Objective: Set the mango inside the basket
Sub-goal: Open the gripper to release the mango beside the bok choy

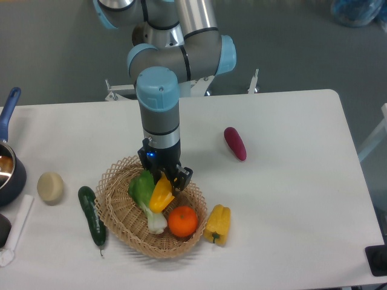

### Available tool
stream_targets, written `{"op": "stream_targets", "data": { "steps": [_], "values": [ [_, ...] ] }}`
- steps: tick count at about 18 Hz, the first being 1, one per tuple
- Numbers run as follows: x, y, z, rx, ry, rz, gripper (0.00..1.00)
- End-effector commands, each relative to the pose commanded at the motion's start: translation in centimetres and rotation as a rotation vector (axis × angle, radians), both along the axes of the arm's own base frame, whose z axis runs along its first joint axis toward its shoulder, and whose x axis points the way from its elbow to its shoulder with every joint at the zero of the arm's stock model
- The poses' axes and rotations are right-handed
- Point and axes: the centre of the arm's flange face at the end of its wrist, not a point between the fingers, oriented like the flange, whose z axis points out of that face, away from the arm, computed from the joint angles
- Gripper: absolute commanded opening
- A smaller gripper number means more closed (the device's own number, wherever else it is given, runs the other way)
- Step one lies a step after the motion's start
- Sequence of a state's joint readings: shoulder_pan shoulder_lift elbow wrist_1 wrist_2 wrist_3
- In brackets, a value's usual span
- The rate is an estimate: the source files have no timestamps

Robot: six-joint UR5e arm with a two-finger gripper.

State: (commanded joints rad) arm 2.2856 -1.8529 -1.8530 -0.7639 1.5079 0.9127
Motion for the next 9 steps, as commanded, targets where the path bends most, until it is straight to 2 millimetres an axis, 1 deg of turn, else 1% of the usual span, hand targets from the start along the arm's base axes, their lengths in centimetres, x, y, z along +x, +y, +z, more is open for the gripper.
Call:
{"op": "stream_targets", "data": {
  "steps": [1, 2, 4, 6, 7, 9],
  "values": [
    [0.0, 0.1, -0.4, -0.004, -0.005, 0.001, 0.63],
    [-0.1, 0.2, -0.7, -0.008, -0.007, 0.000, 0.71],
    [-0.1, 0.3, -0.4, -0.006, -0.003, 0.000, 0.74],
    [-0.2, 0.4, 0.0, 0.000, 0.005, -0.004, 0.96],
    [-0.3, 0.4, 0.3, 0.004, 0.010, -0.003, 1.00],
    [-0.5, 0.5, 1.2, 0.017, 0.023, 0.000, 1.00]
  ]
}}
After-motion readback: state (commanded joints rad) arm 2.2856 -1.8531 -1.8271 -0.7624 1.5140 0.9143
